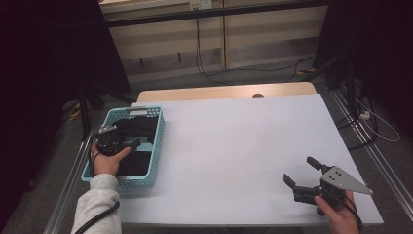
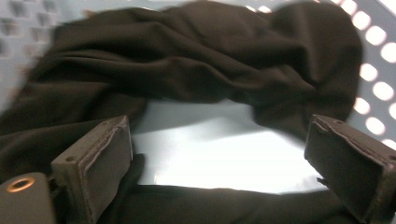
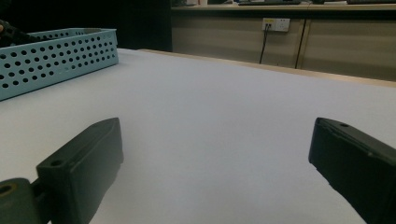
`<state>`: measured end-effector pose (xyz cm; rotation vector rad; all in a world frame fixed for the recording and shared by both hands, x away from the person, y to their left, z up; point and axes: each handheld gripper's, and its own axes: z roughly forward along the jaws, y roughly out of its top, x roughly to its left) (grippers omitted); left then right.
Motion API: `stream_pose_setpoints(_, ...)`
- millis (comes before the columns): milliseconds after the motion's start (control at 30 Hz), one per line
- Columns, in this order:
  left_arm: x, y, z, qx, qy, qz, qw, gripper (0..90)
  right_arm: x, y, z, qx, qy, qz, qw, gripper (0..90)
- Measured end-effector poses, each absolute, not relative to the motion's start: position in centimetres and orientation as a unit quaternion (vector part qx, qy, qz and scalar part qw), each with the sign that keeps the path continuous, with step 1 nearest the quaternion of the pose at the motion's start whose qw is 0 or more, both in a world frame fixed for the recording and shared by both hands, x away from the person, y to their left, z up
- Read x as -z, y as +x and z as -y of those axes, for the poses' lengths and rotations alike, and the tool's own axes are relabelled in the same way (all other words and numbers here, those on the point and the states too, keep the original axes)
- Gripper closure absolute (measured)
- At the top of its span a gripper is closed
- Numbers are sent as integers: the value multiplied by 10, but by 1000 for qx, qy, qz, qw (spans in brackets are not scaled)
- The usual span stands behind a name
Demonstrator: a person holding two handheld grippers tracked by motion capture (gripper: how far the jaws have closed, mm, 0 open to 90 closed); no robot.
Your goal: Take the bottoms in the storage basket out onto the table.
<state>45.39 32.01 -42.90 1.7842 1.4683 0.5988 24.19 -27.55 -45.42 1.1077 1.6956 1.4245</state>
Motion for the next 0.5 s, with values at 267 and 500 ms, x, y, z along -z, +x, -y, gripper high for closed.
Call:
stream_pose_setpoints(267,427,451,-320,-250,671,-618,324,71,454,242,275,-545,425,-646,326,22)
stream_pose_setpoints(500,434,457,-323,-196,668,-656,290,106,454,242,274,-545,421,-648,327,23)
